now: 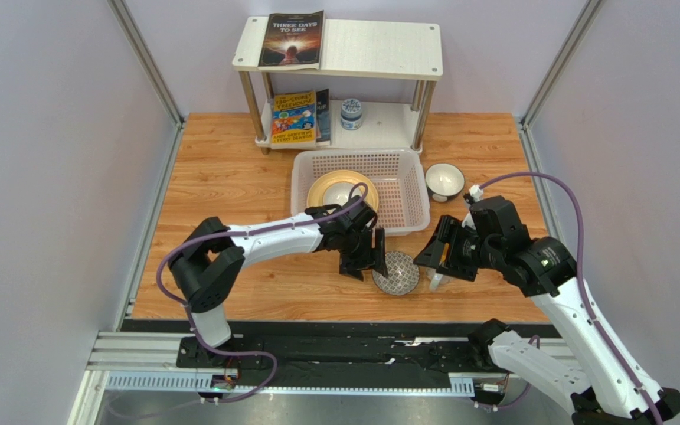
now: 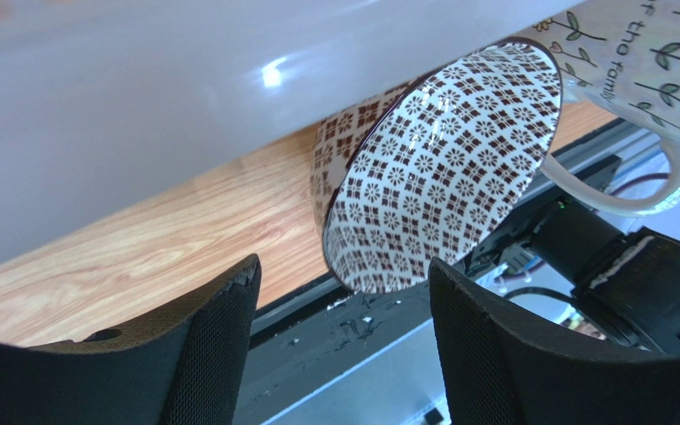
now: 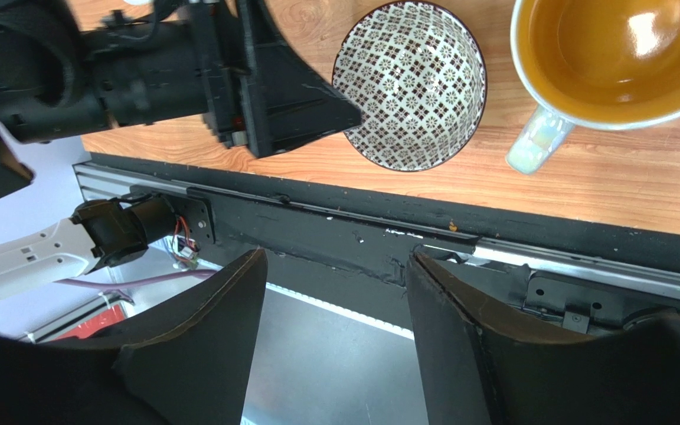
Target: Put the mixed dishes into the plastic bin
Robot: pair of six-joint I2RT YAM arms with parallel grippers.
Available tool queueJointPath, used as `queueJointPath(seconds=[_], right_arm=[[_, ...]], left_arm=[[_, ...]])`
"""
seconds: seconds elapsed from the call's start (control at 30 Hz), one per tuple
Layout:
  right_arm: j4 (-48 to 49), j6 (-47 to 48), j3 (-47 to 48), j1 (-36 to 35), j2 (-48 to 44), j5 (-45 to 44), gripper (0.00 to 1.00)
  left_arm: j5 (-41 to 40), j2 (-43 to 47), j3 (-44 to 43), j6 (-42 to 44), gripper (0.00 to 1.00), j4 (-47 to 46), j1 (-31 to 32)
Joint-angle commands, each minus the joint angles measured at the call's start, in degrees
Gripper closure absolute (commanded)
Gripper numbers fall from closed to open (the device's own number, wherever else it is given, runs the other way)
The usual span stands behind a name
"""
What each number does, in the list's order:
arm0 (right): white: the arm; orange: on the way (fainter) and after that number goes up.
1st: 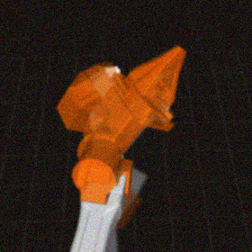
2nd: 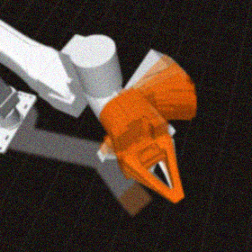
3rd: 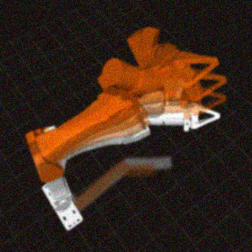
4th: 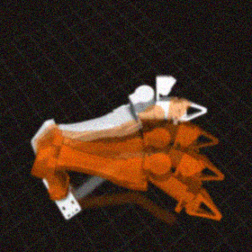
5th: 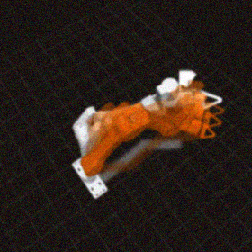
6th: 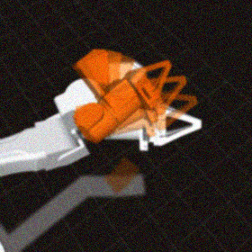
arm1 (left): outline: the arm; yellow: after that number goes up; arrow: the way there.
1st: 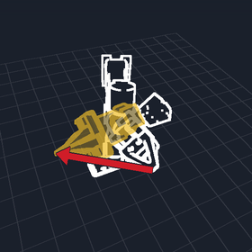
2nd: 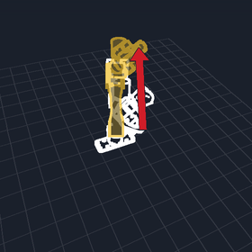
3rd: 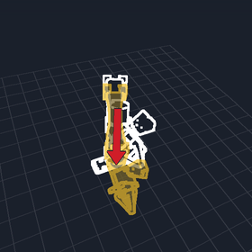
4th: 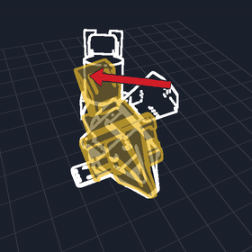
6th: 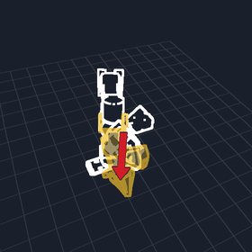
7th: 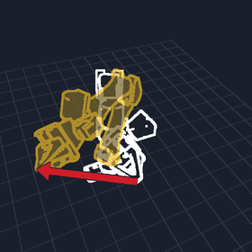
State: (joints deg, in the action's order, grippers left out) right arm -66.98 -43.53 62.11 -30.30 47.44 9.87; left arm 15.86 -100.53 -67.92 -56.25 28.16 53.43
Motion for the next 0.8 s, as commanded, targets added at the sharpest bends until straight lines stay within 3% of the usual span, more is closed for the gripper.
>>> queueJointPath(seconds=[0.0, 0.17, 0.33, 0.43, 0.47, 0.57, 0.67, 0.77], right_arm=[[-0.17, -1.91, -0.41, -0.19, -1.12, -0.46, 0.37], [-0.08, -2.09, -0.41, -0.11, -1.21, -0.20, 0.37], [0.27, -2.79, -1.02, -0.19, -2.00, 0.06, 0.38], [0.18, -3.05, -1.29, -0.19, -2.35, 0.24, 0.38], [0.18, -3.05, -1.37, -0.19, -2.44, 0.24, 0.38], [0.27, -3.23, -2.07, -0.19, -2.62, 0.41, 0.38], [0.45, -3.32, -3.13, -0.19, -2.70, 1.38, 0.38], [1.06, -3.67, -4.44, -0.19, -2.79, 2.60, 0.38]], left_arm=[[-2.67, -2.03, -3.27, -0.18, 0.27, 2.42, 2.38], [-5.13, -2.83, -1.96, -2.55, 0.35, 2.69, 4.05], [-7.50, -2.92, -0.20, -4.22, 0.54, 2.51, 4.67], [-8.30, -2.92, 0.24, -4.75, 0.67, 1.64, 5.02], [-8.30, -3.00, 0.24, -4.92, 0.77, 1.37, 5.19], [-7.25, -3.44, 0.33, -4.84, 0.93, 0.75, 5.54], [-6.54, -1.87, 0.86, -4.31, 1.00, 2.42, 5.55], [-8.99, 4.17, 4.36, -5.18, 1.00, 5.93, 5.55]])
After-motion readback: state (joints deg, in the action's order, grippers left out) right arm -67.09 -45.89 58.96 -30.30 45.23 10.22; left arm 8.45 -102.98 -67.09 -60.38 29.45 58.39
